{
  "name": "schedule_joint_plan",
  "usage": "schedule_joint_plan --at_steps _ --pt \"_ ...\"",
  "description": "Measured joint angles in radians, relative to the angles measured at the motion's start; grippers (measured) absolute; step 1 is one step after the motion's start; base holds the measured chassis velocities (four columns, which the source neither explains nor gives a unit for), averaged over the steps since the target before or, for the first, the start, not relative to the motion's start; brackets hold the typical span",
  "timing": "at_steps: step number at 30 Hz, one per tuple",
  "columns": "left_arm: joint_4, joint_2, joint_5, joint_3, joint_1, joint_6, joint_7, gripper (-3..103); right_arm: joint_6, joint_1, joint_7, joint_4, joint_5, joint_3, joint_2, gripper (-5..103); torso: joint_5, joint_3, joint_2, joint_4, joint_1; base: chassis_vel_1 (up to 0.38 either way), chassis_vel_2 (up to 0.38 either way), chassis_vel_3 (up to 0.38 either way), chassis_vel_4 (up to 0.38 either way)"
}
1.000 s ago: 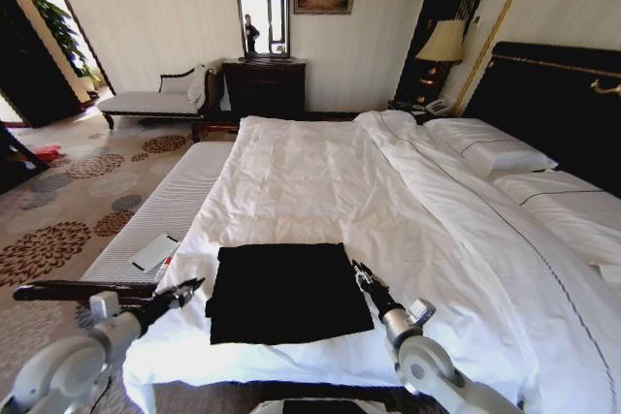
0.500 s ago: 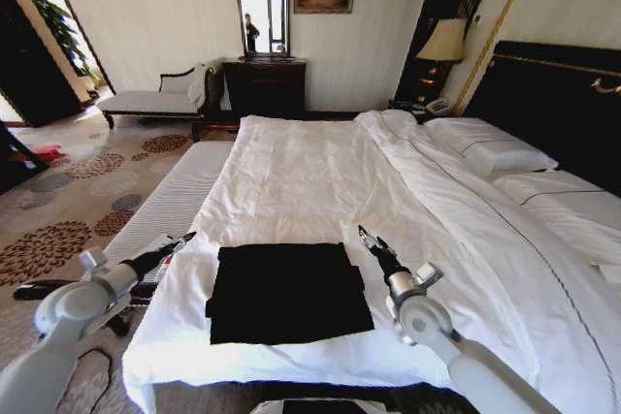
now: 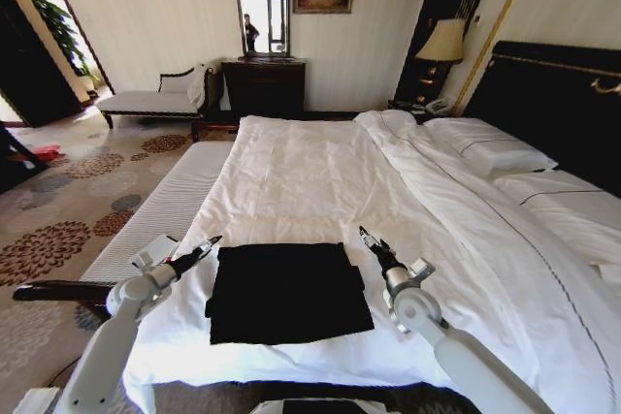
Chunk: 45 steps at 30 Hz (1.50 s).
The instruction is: Fold the clothes on the bed.
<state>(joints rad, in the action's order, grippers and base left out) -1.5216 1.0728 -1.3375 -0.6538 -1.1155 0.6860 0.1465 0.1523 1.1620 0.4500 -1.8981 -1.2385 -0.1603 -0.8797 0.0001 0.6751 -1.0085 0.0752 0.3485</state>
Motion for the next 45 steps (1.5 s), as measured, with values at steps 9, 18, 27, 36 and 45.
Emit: schedule_joint_plan --at_steps 9,18,27,36,45 --pt "0.044 0.026 0.024 0.03 0.019 0.0 0.018 83 -0.003 -0.008 0.001 0.017 0.009 0.004 -0.006 100 0.0001 0.0 0.0 -0.0001 0.0 0.0 0.0 0.0 0.0" --pt "0.046 0.04 0.034 0.044 0.019 -0.014 0.051 51 -0.006 -0.03 0.014 0.034 0.01 0.013 -0.016 100 0.0 0.0 0.0 0.0 0.0 0.0 0.0 0.0 0.0" --pt "0.05 0.029 0.042 0.051 0.025 -0.034 0.065 19 -0.008 -0.058 0.038 0.07 0.009 0.024 -0.03 100 0.0 0.0 0.0 0.0 0.0 0.0 0.0 0.0 0.0" --pt "0.063 0.022 0.055 0.056 0.032 -0.044 0.072 1 -0.02 -0.078 0.066 0.1 0.008 0.038 -0.035 100 -0.0001 0.0 0.0 0.0001 0.0 0.0 0.0 0.0 0.0" --pt "0.075 0.002 0.051 0.049 0.06 -0.053 0.072 1 -0.167 -0.11 0.05 0.088 -0.23 0.05 -0.027 100 -0.0001 0.0 0.0 0.0002 0.0 0.0 0.0 0.0 0.0"
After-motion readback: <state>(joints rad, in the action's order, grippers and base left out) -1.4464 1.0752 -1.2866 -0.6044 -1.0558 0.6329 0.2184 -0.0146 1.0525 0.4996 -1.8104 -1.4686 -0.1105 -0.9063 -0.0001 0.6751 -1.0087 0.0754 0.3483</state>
